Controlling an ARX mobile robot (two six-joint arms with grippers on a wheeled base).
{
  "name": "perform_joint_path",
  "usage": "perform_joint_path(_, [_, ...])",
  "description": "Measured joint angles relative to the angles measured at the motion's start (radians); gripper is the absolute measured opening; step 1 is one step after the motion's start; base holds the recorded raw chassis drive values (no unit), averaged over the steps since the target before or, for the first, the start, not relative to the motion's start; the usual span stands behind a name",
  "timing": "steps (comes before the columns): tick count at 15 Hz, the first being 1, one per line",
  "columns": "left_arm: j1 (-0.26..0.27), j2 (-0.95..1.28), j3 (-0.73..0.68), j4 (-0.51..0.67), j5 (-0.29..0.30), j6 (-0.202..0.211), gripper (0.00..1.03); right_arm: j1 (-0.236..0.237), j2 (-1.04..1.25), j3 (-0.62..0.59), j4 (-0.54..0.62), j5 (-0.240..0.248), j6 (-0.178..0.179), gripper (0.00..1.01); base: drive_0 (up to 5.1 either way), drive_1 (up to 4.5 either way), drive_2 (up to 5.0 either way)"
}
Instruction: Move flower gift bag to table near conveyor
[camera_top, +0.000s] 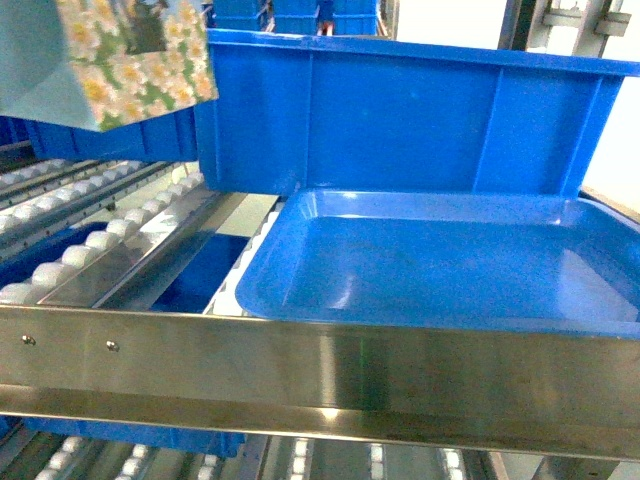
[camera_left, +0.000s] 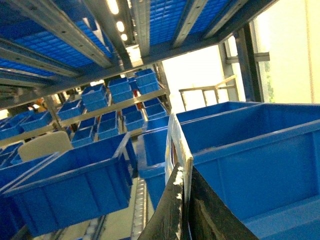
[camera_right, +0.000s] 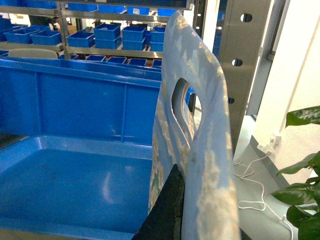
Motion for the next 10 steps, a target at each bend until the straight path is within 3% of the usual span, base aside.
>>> perform_joint_path(5, [0.174,-0.224,-0.162,0.030,0.048,-0.009,0.02,0.000,0.000,0.000,0.000,0.000,0.000,0.02,0.0,0.00,0.0])
perform_joint_path(10, [0.222,-0.343,-0.269,0.002,0.043,-0.050,0.02,0.000,0.000,0.000,0.000,0.000,0.000,0.02,0.0,0.00,0.0])
